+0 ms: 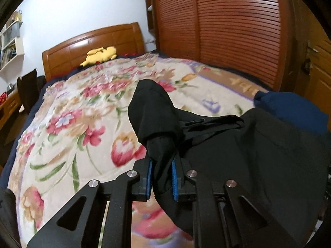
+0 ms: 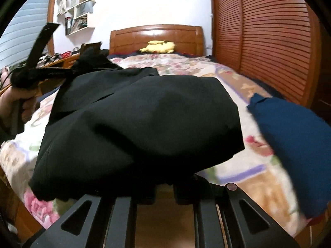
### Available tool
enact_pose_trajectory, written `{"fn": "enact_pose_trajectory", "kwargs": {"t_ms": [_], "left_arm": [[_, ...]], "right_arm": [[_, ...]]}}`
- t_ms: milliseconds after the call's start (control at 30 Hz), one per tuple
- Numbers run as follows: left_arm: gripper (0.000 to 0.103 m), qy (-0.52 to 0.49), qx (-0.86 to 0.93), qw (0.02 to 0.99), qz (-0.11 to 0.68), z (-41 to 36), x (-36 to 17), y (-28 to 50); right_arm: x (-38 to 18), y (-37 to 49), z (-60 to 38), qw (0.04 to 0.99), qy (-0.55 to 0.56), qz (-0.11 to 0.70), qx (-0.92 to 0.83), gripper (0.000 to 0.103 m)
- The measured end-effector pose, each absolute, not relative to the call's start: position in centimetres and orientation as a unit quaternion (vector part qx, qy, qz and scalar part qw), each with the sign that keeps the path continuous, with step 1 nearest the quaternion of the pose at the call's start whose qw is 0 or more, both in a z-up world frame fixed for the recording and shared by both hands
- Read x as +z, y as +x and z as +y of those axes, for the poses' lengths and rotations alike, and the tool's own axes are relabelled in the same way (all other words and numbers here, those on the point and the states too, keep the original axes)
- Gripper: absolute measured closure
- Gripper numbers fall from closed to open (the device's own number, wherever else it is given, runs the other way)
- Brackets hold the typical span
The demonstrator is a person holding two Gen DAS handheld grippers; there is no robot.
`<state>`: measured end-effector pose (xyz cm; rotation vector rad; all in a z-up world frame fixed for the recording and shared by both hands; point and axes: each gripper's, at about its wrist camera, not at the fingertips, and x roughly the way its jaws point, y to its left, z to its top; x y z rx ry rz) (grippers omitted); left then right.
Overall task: Fold large clothes
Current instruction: 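Grasp the folded coat bundle with both grippers and lift it, then carry the black coat bundle with both grippers toward the wardrobe side of the bed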
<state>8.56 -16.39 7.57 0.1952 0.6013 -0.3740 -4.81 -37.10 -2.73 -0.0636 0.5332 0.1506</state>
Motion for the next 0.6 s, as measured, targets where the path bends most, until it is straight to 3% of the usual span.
{"fn": "enact_pose_trajectory", "kwargs": {"t_ms": [600], "left_arm": [[0.088, 0.116, -0.214, 0.937, 0.250, -27.6, 10.5, 6.4]], "right_arm": [[0.5, -8.3, -43.2, 0.972, -0.062, 0.225, 0.021, 0.093]]}}
